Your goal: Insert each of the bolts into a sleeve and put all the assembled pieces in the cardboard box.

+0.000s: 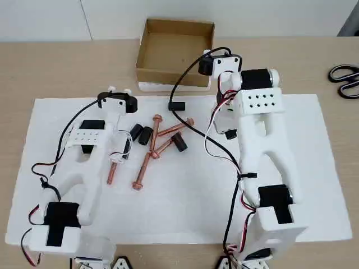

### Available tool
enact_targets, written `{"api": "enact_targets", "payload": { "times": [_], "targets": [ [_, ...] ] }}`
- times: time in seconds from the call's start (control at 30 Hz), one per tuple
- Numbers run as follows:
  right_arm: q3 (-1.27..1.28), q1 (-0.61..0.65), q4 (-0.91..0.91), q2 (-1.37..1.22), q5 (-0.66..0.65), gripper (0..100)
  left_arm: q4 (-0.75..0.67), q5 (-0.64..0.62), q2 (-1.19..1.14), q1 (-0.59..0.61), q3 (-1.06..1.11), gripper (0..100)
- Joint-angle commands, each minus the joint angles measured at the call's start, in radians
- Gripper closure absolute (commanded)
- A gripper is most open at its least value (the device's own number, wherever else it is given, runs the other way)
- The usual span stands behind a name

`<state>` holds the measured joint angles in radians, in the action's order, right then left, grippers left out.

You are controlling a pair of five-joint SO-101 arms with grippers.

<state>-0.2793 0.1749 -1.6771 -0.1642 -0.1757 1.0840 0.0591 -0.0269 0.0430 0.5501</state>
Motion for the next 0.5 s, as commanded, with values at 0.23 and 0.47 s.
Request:
{"api": "enact_targets", "payload": {
  "times": [0.23,0.47],
  "targets": [
    [-0.012,-0.010,0.004,0.067,0.014,98.9,0.164,-0.008,0.014,-0.002,-0.180,99],
    [-0.018,-0.010,0.027,0.068,0.011,98.9,0.305,-0.008,0.014,-0.003,-0.361,99]
  ]
}}
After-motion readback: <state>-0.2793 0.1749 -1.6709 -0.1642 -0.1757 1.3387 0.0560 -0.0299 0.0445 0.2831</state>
